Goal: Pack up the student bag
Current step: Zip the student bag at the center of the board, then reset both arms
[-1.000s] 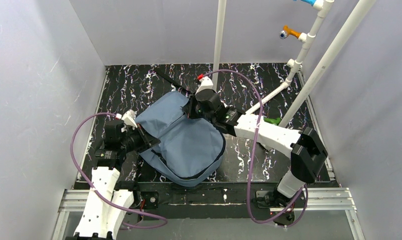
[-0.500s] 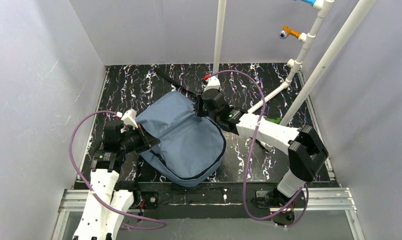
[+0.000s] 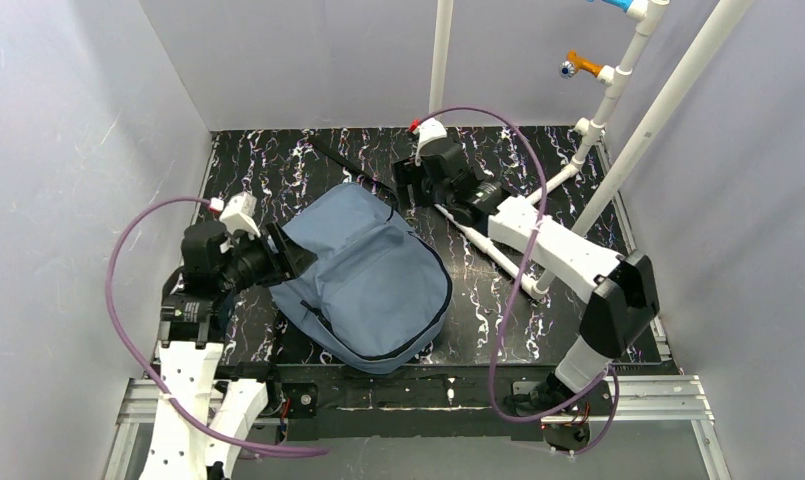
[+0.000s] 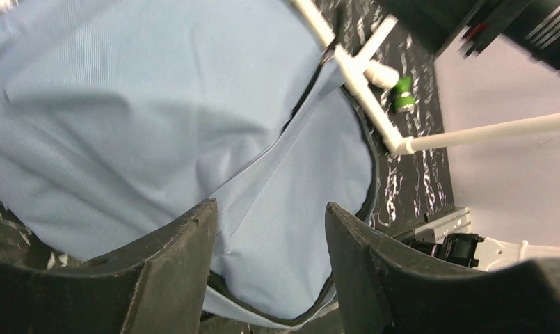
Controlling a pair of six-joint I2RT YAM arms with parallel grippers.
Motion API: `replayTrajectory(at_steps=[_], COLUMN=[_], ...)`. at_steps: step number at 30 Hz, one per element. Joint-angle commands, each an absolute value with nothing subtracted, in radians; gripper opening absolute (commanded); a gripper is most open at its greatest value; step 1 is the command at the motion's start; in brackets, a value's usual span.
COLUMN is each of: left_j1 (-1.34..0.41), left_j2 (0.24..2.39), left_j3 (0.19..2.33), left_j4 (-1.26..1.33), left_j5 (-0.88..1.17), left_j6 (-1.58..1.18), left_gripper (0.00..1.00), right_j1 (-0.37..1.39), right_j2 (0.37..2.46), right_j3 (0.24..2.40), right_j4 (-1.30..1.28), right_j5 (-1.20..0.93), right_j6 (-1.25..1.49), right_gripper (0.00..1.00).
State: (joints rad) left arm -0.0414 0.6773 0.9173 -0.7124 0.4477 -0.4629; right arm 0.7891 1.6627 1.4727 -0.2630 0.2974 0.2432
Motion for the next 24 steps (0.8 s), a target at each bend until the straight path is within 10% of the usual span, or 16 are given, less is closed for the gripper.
replayTrajectory(at_steps=[1, 11, 24], left_j1=[-0.038, -0.038, -0.066], left_j2=[0.693, 0.576, 0.559], left_j3=[1.077, 1.181, 1.259], left_j4=[-0.677, -0.124, -0.199], left_j5=[0.444, 0.417, 0.365], left_j6=[-0.379, -0.459, -0.376], left_gripper=[0.58, 0.98, 0.98], right_j1=[0.798, 0.798, 0.798], right_j2=[1.504, 0.976, 0.858], right_j3=[1.532, 1.503, 1.495], right_j4=[-0.469, -0.438, -0.44], right_j5=[0.213, 0.272, 0.504], right_j6=[0.13, 0.004, 0.041], right_gripper=[0.9, 0.98, 0.98])
